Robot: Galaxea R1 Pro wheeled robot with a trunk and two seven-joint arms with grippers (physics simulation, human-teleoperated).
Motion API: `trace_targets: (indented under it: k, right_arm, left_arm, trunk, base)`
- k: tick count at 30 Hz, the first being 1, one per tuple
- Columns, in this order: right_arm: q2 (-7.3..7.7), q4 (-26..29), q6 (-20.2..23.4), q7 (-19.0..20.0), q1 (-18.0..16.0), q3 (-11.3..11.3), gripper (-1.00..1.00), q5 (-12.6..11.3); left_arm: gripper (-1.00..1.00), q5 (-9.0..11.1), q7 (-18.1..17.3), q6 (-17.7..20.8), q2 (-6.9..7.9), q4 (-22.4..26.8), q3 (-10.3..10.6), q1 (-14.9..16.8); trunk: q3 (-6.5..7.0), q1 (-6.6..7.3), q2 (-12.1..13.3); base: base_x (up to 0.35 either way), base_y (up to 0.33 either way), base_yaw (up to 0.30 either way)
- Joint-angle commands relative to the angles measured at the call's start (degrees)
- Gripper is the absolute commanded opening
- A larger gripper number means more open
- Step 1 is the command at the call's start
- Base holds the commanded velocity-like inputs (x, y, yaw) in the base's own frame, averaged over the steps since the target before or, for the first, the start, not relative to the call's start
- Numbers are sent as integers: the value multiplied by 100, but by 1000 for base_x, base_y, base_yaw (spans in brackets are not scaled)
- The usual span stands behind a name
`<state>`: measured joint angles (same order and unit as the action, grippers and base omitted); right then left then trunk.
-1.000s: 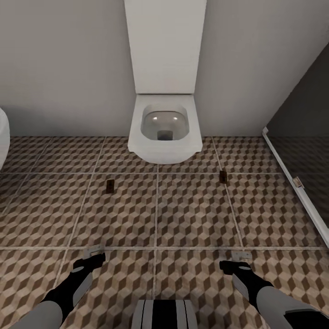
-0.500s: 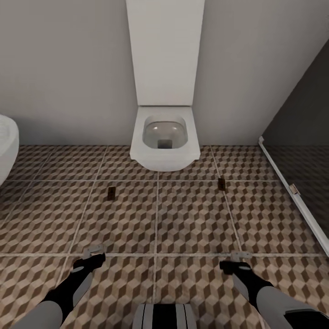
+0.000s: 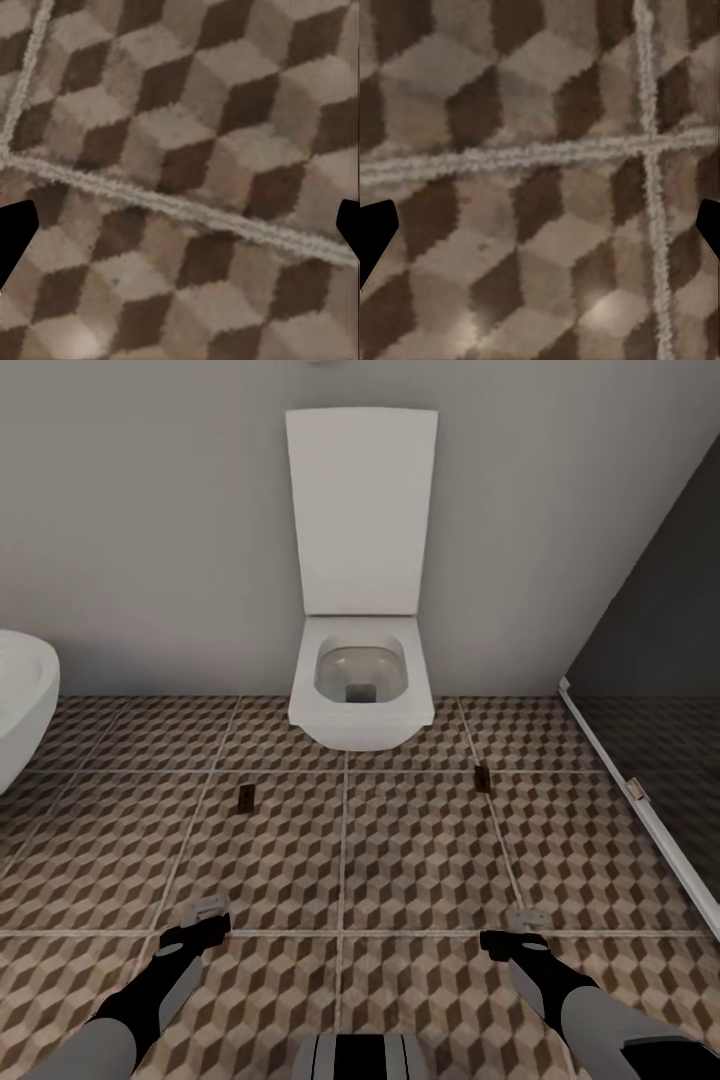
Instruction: Take the four mousetraps from the cabinet in the bathroom and place them on the bathroom floor. Make sure all four end up on the same floor surface, and ensure that at least two of them are either under or directly next to the same bathroom sink.
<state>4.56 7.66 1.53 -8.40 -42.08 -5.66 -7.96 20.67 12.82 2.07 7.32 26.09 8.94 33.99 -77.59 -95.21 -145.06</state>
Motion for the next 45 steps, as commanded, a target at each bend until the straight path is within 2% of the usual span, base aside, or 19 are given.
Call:
trace_targets:
  k: [1, 38, 45]
  right_arm:
    - [2, 9, 14, -22, 0, -50, 100, -59]
    - [11, 8, -63, -33, 3, -46, 100, -85]
    - [-3, -30, -54, -12, 3, -49, 100, -97]
  left_arm:
    - [100, 40, 46, 22, 9, 12, 50, -1]
    - [100, 75, 36, 25, -3, -92, 62, -6]
    - [100, 83, 36, 32, -3, -231, 64, -7]
  trunk:
    - [19, 3, 0]
    - [839, 99, 50]
    - [994, 117, 59]
  base:
    - [0, 0, 0]
    - [0, 0, 0]
    - [0, 0, 0]
